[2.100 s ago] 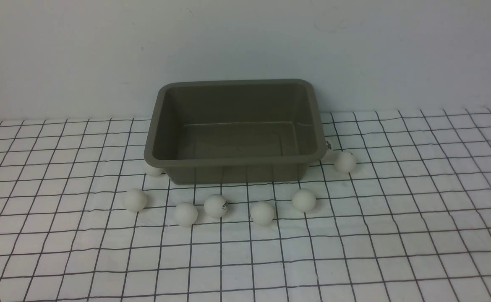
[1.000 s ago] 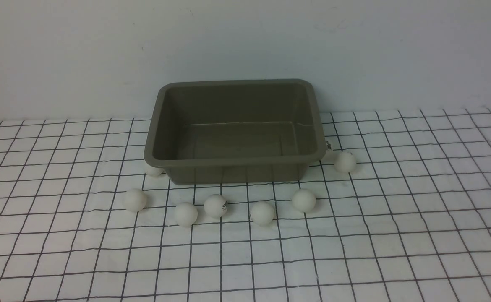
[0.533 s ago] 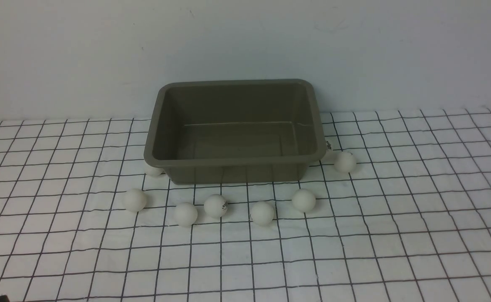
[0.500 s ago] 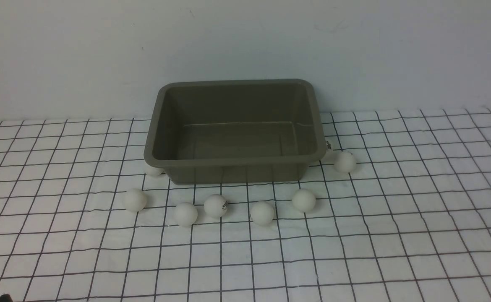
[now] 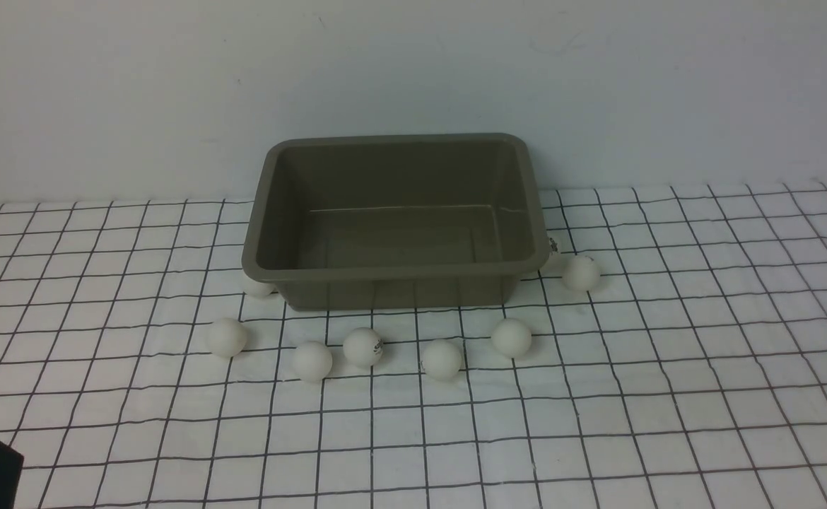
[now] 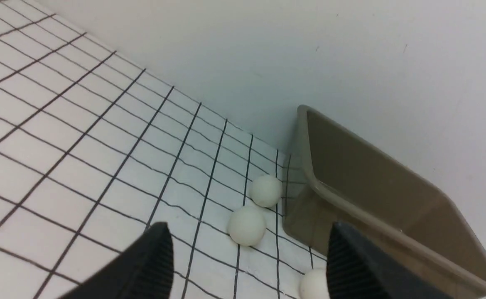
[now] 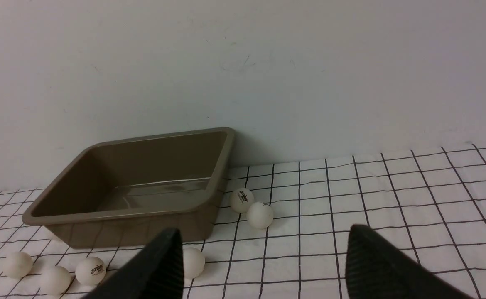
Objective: Put the table tennis balls into the box on the white checkered tablecloth.
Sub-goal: 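Reach for and grasp a ping pong ball on the table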
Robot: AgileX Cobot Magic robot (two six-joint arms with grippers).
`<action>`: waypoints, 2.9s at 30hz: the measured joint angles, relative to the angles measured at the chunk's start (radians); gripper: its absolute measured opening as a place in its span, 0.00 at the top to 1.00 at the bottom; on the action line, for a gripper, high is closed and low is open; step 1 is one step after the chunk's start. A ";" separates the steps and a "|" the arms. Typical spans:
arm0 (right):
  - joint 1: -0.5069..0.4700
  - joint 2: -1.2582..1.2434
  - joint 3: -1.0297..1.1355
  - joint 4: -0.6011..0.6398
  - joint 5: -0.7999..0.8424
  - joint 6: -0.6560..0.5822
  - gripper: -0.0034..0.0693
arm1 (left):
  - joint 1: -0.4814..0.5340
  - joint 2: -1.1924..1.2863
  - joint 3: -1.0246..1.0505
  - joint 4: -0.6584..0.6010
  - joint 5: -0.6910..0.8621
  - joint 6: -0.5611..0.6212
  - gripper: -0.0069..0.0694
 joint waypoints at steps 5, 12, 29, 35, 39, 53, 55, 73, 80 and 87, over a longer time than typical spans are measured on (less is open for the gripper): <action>0.000 0.000 0.000 0.000 0.025 -0.010 0.30 | 0.000 0.000 -0.085 -0.062 0.107 0.169 0.32; 0.000 0.000 0.000 0.000 0.038 -0.030 0.30 | 0.000 0.059 -0.250 -0.198 0.256 0.408 0.32; 0.000 0.050 0.000 0.093 0.091 -0.219 0.30 | 0.000 0.472 -0.621 0.063 0.573 0.577 0.32; 0.000 0.243 0.000 0.286 0.086 -0.465 0.30 | 0.000 0.566 -0.622 0.031 0.574 0.639 0.32; 0.000 0.395 0.000 0.415 0.051 -0.670 0.30 | 0.000 0.614 -0.622 -0.043 0.574 0.732 0.32; 0.000 1.145 -0.391 0.484 0.036 -0.958 0.30 | 0.000 0.695 -0.622 -0.118 0.594 0.844 0.32; 0.000 1.240 -0.479 0.484 0.051 -0.978 0.30 | 0.000 0.695 -0.622 -0.118 0.590 0.844 0.32; 0.088 1.848 -0.933 0.363 0.112 -0.872 0.30 | 0.000 0.695 -0.622 -0.117 0.555 0.836 0.32; 0.104 1.964 -1.037 0.285 0.114 -0.764 0.30 | 0.000 0.695 -0.622 -0.117 0.582 0.832 0.32; 0.111 2.015 -1.091 0.256 0.118 -0.743 0.30 | 0.000 0.695 -0.622 -0.117 0.595 0.829 0.32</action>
